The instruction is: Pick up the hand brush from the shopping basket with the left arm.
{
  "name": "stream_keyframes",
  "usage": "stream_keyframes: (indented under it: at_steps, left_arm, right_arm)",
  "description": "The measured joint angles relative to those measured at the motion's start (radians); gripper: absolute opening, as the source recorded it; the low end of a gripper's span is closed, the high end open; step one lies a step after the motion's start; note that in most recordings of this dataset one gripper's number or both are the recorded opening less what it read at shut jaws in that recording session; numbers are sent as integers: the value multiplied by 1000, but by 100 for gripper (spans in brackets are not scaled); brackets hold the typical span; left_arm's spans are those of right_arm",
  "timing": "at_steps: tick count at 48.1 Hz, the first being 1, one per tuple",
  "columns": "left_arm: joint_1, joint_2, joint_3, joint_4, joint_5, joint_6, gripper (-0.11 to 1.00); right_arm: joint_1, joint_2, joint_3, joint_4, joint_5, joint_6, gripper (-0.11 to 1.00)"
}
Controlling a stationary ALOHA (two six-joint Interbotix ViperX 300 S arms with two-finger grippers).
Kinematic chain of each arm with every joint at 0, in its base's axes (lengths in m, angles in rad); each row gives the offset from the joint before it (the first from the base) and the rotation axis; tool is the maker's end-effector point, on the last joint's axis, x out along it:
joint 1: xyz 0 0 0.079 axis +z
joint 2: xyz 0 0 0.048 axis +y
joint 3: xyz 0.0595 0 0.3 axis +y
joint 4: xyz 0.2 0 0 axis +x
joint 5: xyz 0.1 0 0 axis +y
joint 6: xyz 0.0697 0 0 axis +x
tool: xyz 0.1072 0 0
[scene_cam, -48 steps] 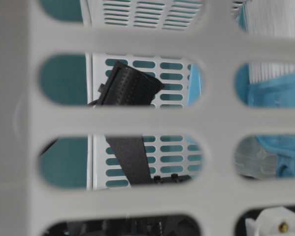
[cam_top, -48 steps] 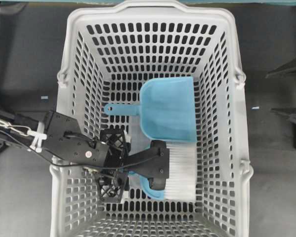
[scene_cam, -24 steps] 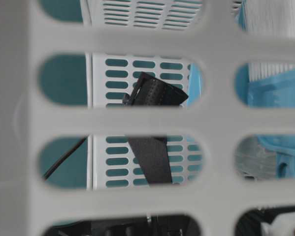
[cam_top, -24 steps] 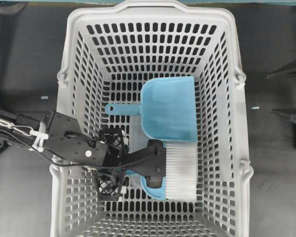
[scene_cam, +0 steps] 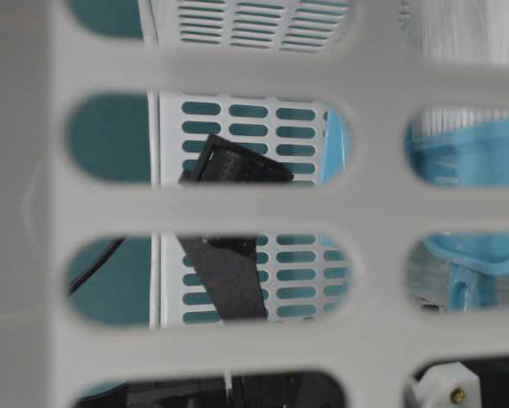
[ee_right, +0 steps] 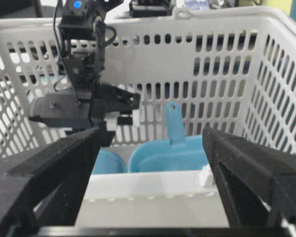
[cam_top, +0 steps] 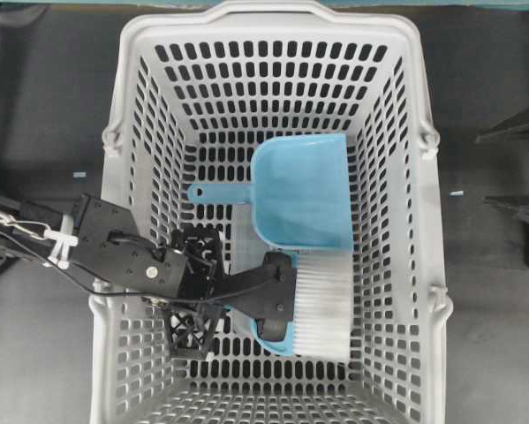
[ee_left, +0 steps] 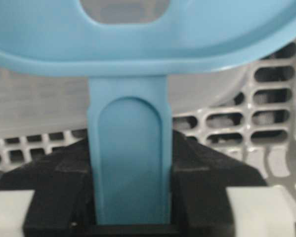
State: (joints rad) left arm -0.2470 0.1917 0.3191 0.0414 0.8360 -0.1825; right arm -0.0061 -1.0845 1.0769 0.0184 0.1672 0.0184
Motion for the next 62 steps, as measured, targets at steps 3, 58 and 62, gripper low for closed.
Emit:
stream_keyframes:
  at_steps: [3,58,62]
  left_arm:
    - [-2,-2,-2,0,2,0,22]
    - [31,-170,-600,0,667,-11,22]
    - [29,-172,-600,2,664,-11,22]
  right_arm:
    - [0,0,2,2,0,0,79]
    - [0,-9,9,8,-20,2,79]
    - [0,-9,9,8,-20,2,79]
